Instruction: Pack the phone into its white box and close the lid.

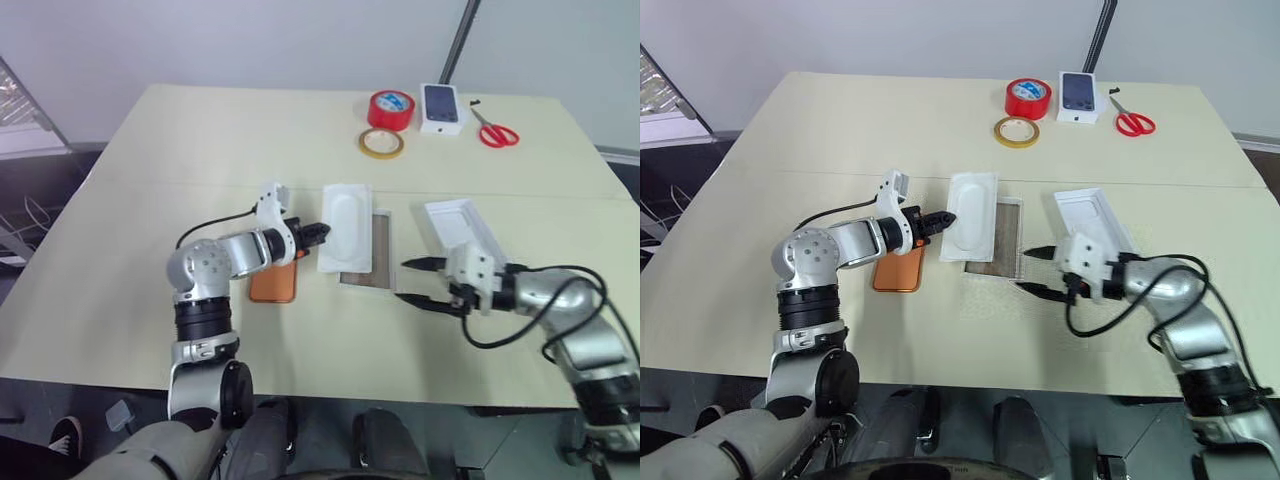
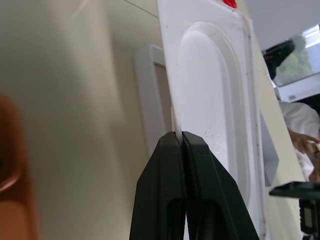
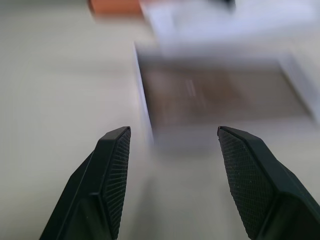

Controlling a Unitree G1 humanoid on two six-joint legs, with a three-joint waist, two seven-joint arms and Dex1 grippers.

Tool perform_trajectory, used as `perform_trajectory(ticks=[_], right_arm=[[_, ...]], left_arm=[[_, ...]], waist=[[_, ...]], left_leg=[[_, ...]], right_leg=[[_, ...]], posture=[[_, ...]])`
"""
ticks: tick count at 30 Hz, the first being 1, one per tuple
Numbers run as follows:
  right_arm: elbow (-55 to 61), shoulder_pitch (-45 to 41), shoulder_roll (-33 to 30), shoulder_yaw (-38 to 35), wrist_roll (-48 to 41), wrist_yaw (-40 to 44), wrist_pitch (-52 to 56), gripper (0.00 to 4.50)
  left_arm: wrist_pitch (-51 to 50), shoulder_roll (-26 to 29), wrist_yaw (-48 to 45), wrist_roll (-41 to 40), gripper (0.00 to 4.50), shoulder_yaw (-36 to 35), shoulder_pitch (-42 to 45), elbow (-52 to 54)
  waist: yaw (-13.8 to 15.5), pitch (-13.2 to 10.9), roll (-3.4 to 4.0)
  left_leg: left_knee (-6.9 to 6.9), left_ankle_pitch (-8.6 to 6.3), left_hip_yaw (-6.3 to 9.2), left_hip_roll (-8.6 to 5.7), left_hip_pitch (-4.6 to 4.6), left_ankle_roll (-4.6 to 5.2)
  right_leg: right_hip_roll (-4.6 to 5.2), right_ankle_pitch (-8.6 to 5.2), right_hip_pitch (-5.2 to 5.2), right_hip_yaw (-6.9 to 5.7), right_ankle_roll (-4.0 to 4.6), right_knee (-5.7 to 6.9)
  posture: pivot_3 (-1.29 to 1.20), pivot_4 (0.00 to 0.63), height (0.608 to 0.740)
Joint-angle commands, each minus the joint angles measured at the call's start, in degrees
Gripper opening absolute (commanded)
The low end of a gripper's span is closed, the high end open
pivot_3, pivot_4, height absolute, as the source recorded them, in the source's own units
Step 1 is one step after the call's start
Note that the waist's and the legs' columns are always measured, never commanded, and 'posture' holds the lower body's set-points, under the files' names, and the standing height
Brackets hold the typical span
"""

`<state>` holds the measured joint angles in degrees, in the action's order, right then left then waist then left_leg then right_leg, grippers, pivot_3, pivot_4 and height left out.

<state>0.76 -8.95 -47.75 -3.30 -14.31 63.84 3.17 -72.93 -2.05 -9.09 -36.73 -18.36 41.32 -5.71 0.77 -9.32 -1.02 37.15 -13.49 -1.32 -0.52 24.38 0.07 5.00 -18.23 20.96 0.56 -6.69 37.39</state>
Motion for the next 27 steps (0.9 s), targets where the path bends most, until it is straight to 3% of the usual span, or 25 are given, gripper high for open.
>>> perform_trajectory(ticks=[1, 7, 10, 15, 21, 24, 27], right_arm=[[-1.6, -1.3, -1.5, -4.0, -0.5, -0.8, -2.5, 2.88], [-0.4, -1.7, 0.4, -3.3, 0.2, -2.7, -4.1, 2.88], [0.1, -1.7, 1.1, -3.4, -0.1, -3.4, -4.1, 2.93], [-1.6, -3.6, 2.2, -2.9, 0.9, -4.8, -5.4, 2.93], [-2.3, -9.8, 8.0, -1.5, -0.8, -8.9, -1.4, 2.93], [-3.0, -11.9, 10.7, 0.1, 0.6, -10.4, -0.9, 1.67], [-3.0, -14.0, 14.1, 3.9, 2.8, -12.1, -0.6, 0.05]], left_arm=[[1.6, -0.9, -1.1, -0.1, 0.00, 2.3, 2.3, -1.9], [3.9, -0.5, -2.1, 1.2, 0.00, 5.6, 3.2, -5.3], [3.7, -0.9, -2.8, 0.0, 0.91, 4.7, 3.5, -6.2], [5.0, -0.4, -2.1, 1.2, 3.35, 6.3, 3.1, -4.6], [8.5, 1.6, -2.9, 1.4, 3.35, 6.1, 3.6, -0.7], [9.6, 2.0, -2.8, 0.1, 3.42, 4.9, 3.8, 1.1], [10.7, 2.6, -2.7, -0.9, 3.42, 3.7, 3.2, 3.6]], waist=[[-0.2, 0.0, 0.00], [-0.1, 0.0, 0.01], [-0.1, 0.0, 0.01], [0.0, 0.0, 0.01], [-0.4, 0.0, -0.01], [-0.2, 0.0, 0.02], [-0.1, 0.0, 0.01]], left_leg=[[-0.01, -0.01, 0.00, 0.00, -0.01, 0.01], [-0.05, 0.10, 0.00, 0.13, -0.01, -0.16], [-0.01, 0.11, 0.00, 0.12, 0.00, -0.16], [0.02, 0.11, 0.01, 0.09, -0.01, -0.16], [-0.02, 0.13, 0.01, 0.14, -0.01, -0.19], [-0.04, 0.17, 0.00, 0.15, 0.02, -0.27], [-0.02, 0.17, 0.00, 0.14, 0.03, -0.27]], right_leg=[[-0.01, 0.00, 0.01, 0.01, 0.00, 0.00], [-0.22, 0.00, 0.07, 0.03, 0.00, 0.02], [-0.22, 0.00, 0.05, 0.02, 0.00, 0.02], [-0.17, 0.00, 0.00, 0.01, 0.00, 0.01], [-0.23, 0.00, 0.06, 0.01, 0.00, 0.03], [-0.25, 0.00, 0.12, 0.01, 0.00, 0.06], [-0.23, 0.00, 0.11, 0.00, 0.00, 0.04]], posture=[[0.00, 0.150, 0.728], [0.00, 0.150, 0.728], [0.00, 0.150, 0.728], [0.00, 0.150, 0.728], [0.00, 0.150, 0.728], [0.00, 0.150, 0.728], [0.00, 0.150, 0.728]])
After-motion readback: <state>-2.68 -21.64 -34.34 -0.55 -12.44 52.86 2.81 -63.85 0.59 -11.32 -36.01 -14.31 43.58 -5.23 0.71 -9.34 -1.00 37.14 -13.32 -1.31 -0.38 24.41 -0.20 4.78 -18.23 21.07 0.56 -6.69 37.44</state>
